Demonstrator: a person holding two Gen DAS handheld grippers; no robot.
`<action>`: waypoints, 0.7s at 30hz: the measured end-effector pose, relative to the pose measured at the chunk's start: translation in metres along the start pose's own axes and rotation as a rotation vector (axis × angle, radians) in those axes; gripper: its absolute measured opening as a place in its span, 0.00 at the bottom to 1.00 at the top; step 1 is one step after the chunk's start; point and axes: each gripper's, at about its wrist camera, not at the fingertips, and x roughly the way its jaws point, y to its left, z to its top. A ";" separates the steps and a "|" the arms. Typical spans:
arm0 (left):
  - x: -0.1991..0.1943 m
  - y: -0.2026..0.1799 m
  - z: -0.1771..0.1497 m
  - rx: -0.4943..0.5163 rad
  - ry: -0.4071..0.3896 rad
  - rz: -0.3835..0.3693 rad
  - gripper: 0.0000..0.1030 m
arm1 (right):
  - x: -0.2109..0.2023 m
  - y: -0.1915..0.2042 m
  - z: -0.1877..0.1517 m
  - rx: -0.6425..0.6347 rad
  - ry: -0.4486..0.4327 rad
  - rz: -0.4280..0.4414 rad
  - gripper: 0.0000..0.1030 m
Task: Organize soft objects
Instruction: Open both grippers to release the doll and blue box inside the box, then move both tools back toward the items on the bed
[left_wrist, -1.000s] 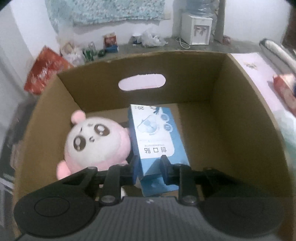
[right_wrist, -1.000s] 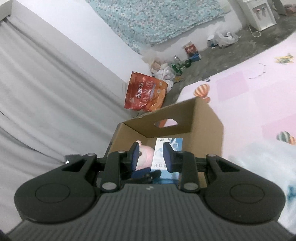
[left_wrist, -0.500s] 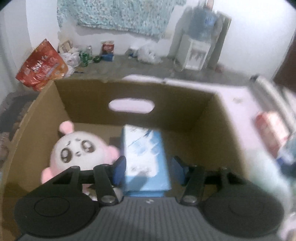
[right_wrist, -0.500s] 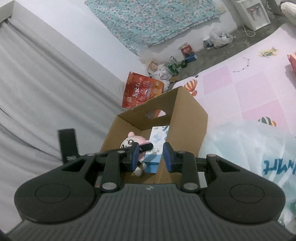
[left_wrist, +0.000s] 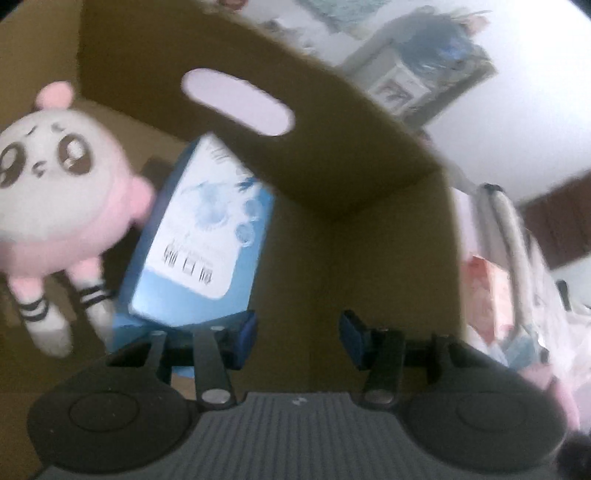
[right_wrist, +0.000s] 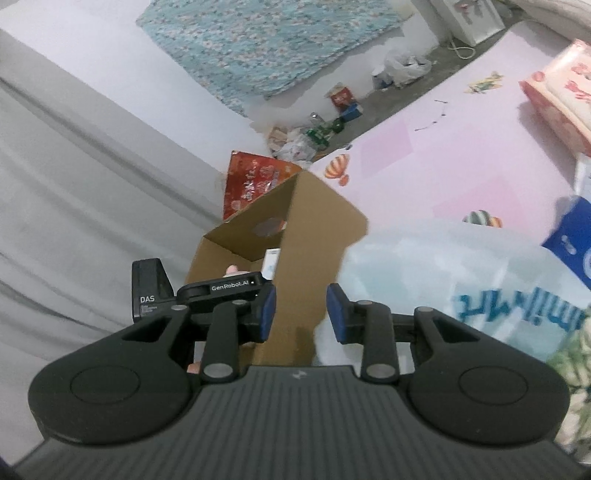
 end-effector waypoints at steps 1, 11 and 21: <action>0.000 0.001 0.001 0.007 -0.017 0.032 0.49 | -0.001 -0.003 -0.001 0.004 -0.001 -0.002 0.30; -0.011 0.006 0.005 -0.011 -0.049 0.052 0.70 | -0.008 -0.004 -0.004 0.013 -0.011 -0.001 0.33; -0.083 -0.017 -0.003 0.050 -0.191 -0.006 0.75 | -0.049 -0.002 -0.009 -0.021 -0.079 -0.030 0.40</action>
